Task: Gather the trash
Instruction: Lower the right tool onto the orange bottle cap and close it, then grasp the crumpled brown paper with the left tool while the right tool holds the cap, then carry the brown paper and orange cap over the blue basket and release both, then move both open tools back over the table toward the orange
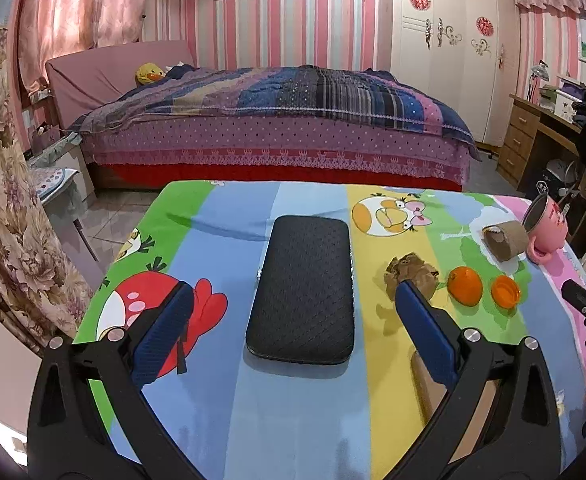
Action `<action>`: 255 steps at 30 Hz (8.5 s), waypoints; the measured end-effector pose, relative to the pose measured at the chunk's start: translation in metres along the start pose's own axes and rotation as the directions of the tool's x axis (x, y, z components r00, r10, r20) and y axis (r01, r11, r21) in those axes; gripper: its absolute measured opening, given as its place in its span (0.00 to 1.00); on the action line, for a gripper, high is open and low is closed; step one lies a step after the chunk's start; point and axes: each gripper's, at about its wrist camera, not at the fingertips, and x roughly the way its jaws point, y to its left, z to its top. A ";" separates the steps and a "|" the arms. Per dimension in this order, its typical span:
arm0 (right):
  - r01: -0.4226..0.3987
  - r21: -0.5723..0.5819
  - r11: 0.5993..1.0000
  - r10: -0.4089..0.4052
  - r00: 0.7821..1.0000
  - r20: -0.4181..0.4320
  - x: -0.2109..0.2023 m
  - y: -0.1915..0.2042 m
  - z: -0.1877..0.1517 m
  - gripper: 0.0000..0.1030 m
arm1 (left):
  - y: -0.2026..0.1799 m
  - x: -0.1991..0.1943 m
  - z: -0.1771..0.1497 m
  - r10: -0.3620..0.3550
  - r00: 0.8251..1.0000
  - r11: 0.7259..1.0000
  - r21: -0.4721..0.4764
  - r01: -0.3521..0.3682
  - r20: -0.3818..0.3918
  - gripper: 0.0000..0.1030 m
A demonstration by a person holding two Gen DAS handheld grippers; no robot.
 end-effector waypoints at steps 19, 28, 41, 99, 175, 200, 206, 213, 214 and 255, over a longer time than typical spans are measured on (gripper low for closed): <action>-0.081 -0.153 0.985 0.048 0.976 -0.210 0.071 0.047 0.004 0.74 | 0.022 0.016 -0.003 -0.008 0.999 0.996 -0.087 0.005 -0.036 0.94; -0.168 -0.136 0.976 0.130 0.960 -0.249 0.080 0.050 0.002 0.39 | 0.014 0.019 -0.003 -0.012 0.999 0.997 -0.076 0.009 -0.041 0.94; -0.047 -0.040 0.998 0.042 0.993 -0.114 0.046 -0.001 -0.001 0.39 | -0.013 0.029 -0.008 -0.042 0.998 0.996 -0.080 0.039 -0.036 0.94; 0.076 0.025 0.997 -0.077 0.996 0.047 -0.112 -0.051 -0.017 0.39 | -0.113 -0.093 0.001 -0.206 0.973 0.977 0.070 0.199 0.103 0.46; 0.459 0.354 0.815 -0.470 0.881 -0.061 -0.257 -0.325 -0.173 0.39 | -0.463 -0.140 -0.124 -0.639 0.756 0.668 0.387 0.636 -0.139 0.47; 0.450 0.355 0.820 -0.450 0.889 -0.087 -0.216 -0.320 -0.169 0.39 | -0.399 -0.124 -0.095 -0.507 0.862 0.813 0.323 0.484 -0.016 0.94; 0.439 0.357 0.825 -0.423 0.897 -0.126 -0.191 -0.319 -0.165 0.41 | -0.373 -0.122 -0.093 -0.476 0.880 0.840 0.294 0.456 -0.006 0.94; 0.435 0.322 0.840 -0.423 0.899 -0.112 -0.181 -0.303 -0.150 0.74 | -0.342 -0.129 -0.084 -0.446 0.895 0.865 0.264 0.426 0.020 0.95; 0.438 0.319 0.841 -0.425 0.898 -0.111 -0.181 -0.301 -0.147 0.76 | -0.337 -0.131 -0.084 -0.439 0.898 0.869 0.267 0.415 0.031 0.95; 0.176 0.106 0.979 -0.182 0.982 0.051 -0.125 -0.103 -0.040 0.96 | -0.132 -0.088 -0.018 -0.208 0.975 0.974 0.112 0.199 0.073 0.95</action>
